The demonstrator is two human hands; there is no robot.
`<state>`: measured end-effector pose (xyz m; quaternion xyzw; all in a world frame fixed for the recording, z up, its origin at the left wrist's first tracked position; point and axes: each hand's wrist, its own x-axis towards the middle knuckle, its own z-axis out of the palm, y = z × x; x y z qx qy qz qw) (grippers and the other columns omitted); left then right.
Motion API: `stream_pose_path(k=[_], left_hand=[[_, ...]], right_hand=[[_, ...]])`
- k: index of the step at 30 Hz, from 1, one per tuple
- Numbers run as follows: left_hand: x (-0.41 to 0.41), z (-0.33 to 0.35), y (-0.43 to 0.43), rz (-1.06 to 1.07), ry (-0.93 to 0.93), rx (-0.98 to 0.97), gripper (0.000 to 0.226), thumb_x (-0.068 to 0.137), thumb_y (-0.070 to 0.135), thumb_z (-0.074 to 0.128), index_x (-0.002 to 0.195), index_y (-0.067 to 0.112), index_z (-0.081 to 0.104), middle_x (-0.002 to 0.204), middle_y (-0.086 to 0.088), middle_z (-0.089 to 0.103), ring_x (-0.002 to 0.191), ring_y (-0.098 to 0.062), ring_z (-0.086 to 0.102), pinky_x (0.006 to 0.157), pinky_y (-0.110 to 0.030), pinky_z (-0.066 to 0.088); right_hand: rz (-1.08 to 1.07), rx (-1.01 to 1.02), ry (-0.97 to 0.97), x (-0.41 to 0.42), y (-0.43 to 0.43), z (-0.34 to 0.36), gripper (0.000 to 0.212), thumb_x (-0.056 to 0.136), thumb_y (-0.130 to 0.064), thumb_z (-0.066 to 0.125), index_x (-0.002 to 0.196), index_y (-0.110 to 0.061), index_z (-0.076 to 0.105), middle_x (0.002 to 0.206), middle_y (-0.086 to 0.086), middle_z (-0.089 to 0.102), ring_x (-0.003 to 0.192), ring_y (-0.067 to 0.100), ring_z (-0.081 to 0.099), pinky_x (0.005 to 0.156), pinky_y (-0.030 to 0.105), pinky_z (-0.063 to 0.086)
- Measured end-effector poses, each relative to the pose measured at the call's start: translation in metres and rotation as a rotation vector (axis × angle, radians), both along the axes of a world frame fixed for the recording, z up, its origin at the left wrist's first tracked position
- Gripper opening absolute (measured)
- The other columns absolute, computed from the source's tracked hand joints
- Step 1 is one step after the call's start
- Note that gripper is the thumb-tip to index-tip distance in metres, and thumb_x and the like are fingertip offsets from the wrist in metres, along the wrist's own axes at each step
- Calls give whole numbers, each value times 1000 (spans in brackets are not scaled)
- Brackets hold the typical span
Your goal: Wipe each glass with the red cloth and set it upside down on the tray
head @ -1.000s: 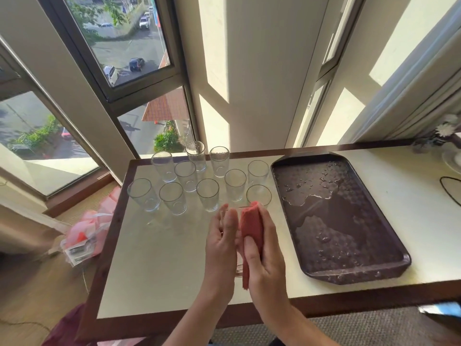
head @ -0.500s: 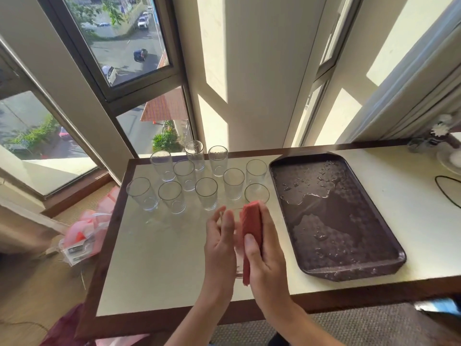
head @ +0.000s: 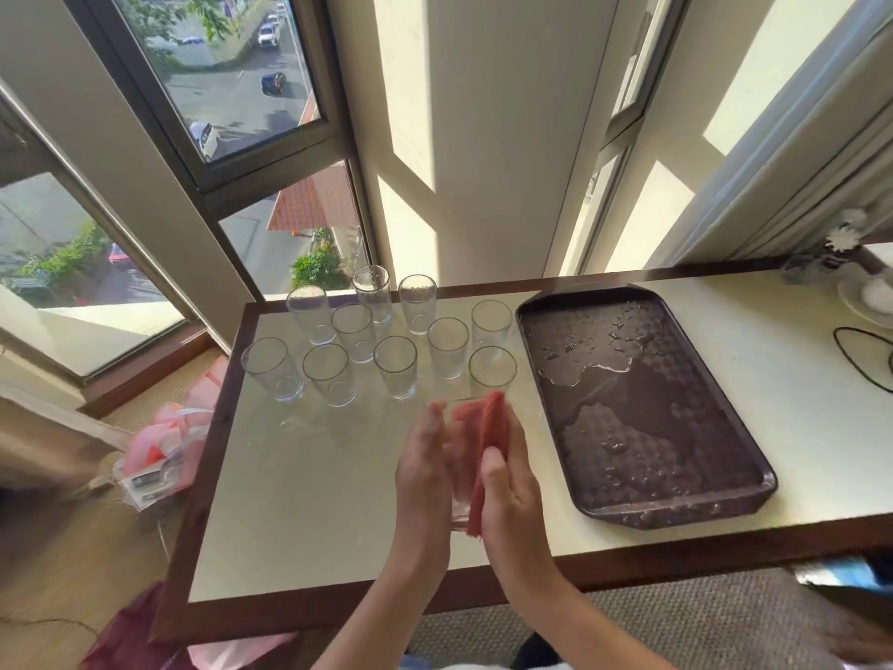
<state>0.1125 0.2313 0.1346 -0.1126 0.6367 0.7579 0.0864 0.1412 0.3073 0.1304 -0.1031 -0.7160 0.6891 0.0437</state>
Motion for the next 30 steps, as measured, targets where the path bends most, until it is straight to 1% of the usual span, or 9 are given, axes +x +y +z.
stream_pose_path(k=[3,7,10,12,14,16,19,24,30], left_hand=[[5,-2,6,-56,13,-43,42,91,50,62,111,14,67,99,-8,74,93,-18,71,72,-24,55],[1,-1,4,-93,-7,16,53,74,40,82,114,10,65,102,-8,76,99,-23,73,81,-30,58],[-1,-3,-3,-63,-10,16,64,62,36,84,117,9,65,96,6,78,94,-11,74,73,-17,56],[-2,-6,-8,-29,-5,-14,74,53,40,83,119,13,64,98,1,78,91,-9,74,69,-15,55],[-3,-7,-14,-11,19,-38,73,50,40,84,117,20,63,104,-6,74,90,-10,74,68,-15,55],[-4,-11,-18,-14,47,-63,73,51,41,88,116,22,62,107,-4,73,95,-12,73,74,-20,56],[-2,-16,-17,-30,110,-154,83,43,56,93,114,28,62,105,4,75,100,-17,72,86,-33,56],[-4,-20,-19,-23,232,-257,77,50,53,86,119,27,61,106,11,73,97,-6,70,81,-19,55],[-9,-21,-17,-76,255,-231,76,51,49,88,118,25,62,106,11,73,97,-10,72,80,-21,56]], right_hand=[[-19,-173,-114,-14,6,6,42,91,-40,34,121,-23,59,97,-4,74,94,13,71,75,23,55],[-43,-213,-139,-4,3,9,27,105,-30,38,123,-26,58,104,-3,74,98,12,71,84,27,57],[-67,-356,-198,-2,11,9,28,104,-20,38,118,-23,62,103,2,76,96,14,73,80,25,58],[-139,-463,-311,-3,16,5,28,104,-21,39,113,-20,65,98,5,77,92,20,74,83,35,59],[-216,-565,-448,-5,20,2,29,102,-28,43,110,-14,67,94,11,77,87,27,74,84,45,58],[-250,-700,-562,-10,22,3,36,100,-34,46,111,-8,67,94,16,77,82,30,75,77,43,57],[-274,-916,-636,-20,23,5,45,98,-36,47,115,0,66,104,24,73,93,36,72,80,45,56],[-262,-917,-646,-15,19,0,42,101,-35,46,115,-1,65,106,24,73,103,39,69,84,46,55],[-263,-923,-697,-26,24,3,48,100,-39,44,116,2,65,110,28,70,107,42,66,87,50,54]])
